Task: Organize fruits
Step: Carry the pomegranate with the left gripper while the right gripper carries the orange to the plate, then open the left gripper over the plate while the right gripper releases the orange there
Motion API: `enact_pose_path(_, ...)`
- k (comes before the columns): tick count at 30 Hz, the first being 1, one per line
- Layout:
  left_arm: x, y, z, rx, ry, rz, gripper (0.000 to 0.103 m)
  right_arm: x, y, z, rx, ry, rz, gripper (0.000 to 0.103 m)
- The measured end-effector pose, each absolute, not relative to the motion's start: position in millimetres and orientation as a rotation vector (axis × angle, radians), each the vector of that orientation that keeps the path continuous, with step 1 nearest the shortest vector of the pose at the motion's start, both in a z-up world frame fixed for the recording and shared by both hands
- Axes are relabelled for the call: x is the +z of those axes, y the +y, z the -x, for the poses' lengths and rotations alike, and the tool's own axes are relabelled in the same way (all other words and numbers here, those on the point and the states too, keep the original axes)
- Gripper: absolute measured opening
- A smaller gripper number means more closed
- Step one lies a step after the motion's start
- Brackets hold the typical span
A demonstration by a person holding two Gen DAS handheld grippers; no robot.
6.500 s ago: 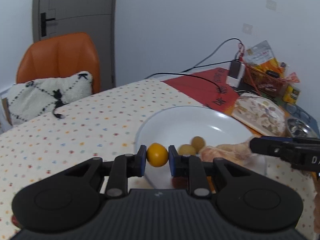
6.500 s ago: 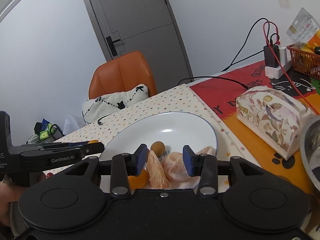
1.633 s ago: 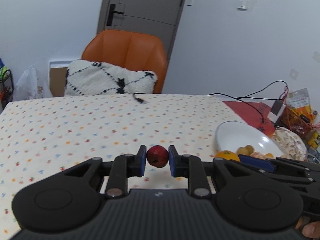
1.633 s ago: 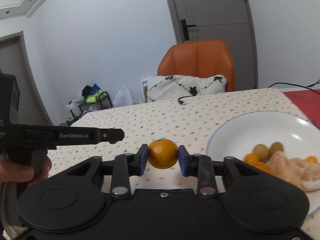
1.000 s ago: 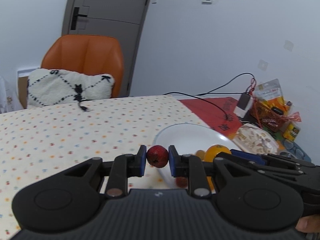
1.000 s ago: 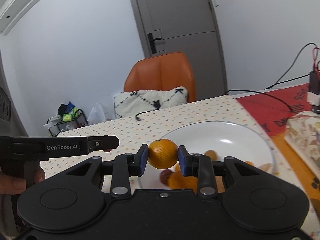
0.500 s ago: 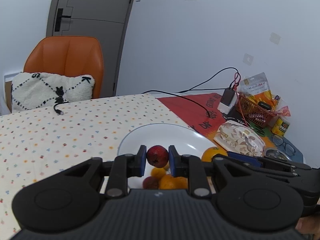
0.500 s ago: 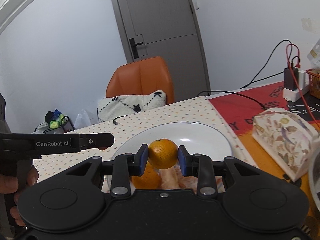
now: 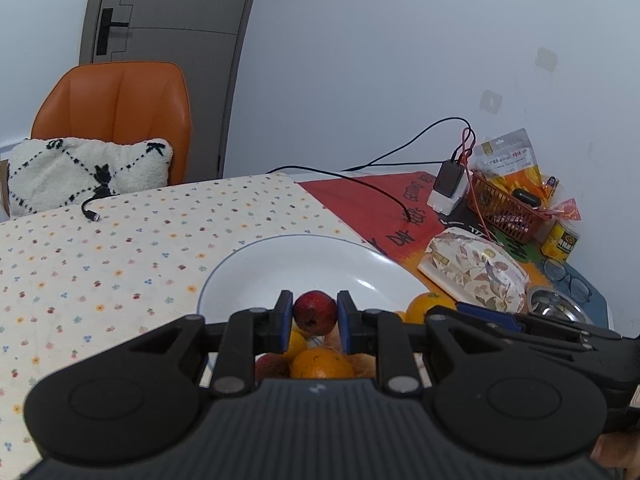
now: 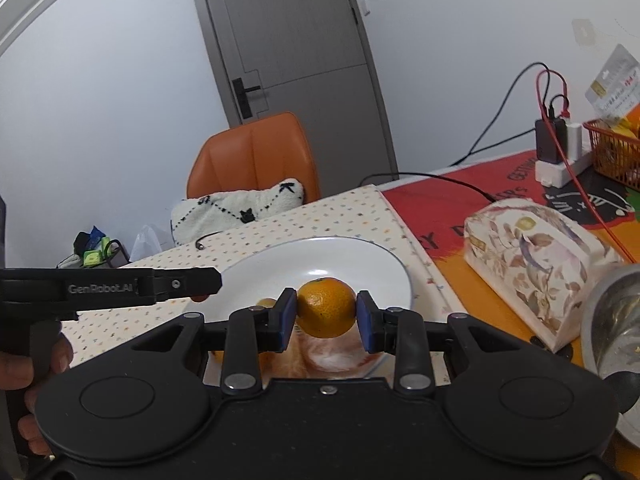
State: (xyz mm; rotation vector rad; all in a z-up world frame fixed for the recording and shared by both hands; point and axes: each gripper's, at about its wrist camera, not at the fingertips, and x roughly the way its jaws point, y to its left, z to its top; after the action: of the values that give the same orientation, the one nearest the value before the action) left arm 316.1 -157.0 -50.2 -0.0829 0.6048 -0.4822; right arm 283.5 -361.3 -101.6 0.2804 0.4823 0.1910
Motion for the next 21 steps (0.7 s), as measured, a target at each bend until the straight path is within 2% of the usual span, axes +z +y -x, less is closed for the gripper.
enact_pose_path(12,-58,-152,-327,-0.440,0.625,0.079,0.022,-110,-354,-297,0.210,0.501,-0.291,0.031)
enact_pose_path(16,-59,-148,-326,-0.433,0.629,0.074,0.022,-111,-354,-293,0.217,0.505,-0.318,0.037)
enact_pose_path(21,-58,-146,-327,-0.424,0.621,0.068,0.022,-111,-354,-283,0.221,0.511,-0.342,0.037)
